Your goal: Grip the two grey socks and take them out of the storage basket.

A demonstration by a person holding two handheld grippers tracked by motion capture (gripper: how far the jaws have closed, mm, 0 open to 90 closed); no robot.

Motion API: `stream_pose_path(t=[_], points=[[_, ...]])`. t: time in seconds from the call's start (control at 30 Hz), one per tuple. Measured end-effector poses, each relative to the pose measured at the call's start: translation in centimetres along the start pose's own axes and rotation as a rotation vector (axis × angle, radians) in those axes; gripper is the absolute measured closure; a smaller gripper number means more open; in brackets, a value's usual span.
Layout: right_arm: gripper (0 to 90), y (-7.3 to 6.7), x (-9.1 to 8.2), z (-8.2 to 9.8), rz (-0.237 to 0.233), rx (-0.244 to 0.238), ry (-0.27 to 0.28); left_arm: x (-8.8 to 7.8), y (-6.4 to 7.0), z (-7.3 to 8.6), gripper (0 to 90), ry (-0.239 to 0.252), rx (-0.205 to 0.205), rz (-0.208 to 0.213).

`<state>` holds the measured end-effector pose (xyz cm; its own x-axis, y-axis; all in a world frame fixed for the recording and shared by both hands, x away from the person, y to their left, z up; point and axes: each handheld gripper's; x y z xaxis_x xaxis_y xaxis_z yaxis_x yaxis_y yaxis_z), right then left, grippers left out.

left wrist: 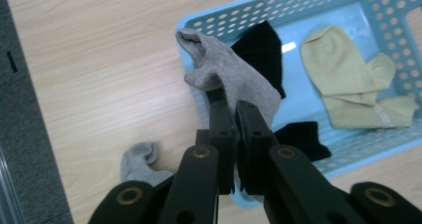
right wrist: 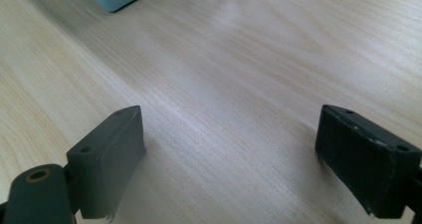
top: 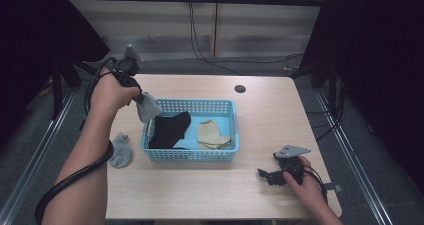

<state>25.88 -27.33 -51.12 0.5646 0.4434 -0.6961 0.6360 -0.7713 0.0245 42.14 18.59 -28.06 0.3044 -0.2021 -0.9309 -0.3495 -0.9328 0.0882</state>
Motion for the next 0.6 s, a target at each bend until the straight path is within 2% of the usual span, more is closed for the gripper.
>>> stream_pose_path(t=[0.1,0.13,0.17,0.23,0.27,0.3,0.37,0.4,0.5,0.53,0.6], points=[[11.7,0.0,0.0,0.0,0.000,0.002,-0.001,0.2,-1.3,0.9,86.5,0.006,-0.025,-0.009],[11.7,0.0,0.0,0.0,0.000,0.002,-0.001,0.2,-1.3,0.9,86.5,0.006,-0.025,-0.009],[11.6,0.0,0.0,0.0,0.001,0.000,0.001,0.5,-2.2,1.3,86.5,0.008,-0.033,-0.012],[11.6,0.0,0.0,0.0,0.000,0.000,0.000,1.0,-2.9,1.9,86.5,0.016,-0.051,-0.018],[11.7,0.0,0.0,0.0,0.000,0.000,0.000,1.0,-2.9,1.9,86.4,0.016,-0.051,-0.018],[11.7,0.0,0.0,0.0,0.000,0.000,0.000,1.6,-3.5,2.4,86.4,0.011,-0.067,-0.019],[11.6,0.0,0.0,0.0,0.000,0.000,0.000,1.9,-3.8,2.6,86.4,0.007,-0.067,-0.022],[11.6,0.0,0.0,0.0,0.000,0.000,0.000,2.6,-4.2,3.0,86.3,0.007,-0.081,-0.021],[11.6,0.0,0.0,0.0,0.001,0.000,0.002,3.5,-4.9,3.6,85.9,0.011,-0.080,-0.034],[11.6,0.0,0.0,0.0,0.002,0.000,0.002,3.8,-5.0,3.8,83.9,0.031,-0.086,-0.038],[11.6,0.0,0.0,0.0,0.001,0.000,0.002,4.4,-5.5,4.3,68.2,0.071,-0.105,-0.047]])
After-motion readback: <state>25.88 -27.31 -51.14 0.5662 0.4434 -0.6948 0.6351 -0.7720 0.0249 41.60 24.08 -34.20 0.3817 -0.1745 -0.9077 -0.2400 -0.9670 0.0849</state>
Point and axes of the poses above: each handheld gripper's, and its own axes: x roughly forward along the jaws, z roughly out of its underside, y roughly to its right, and after that the axes turned 4 degrees about -x, right-handed
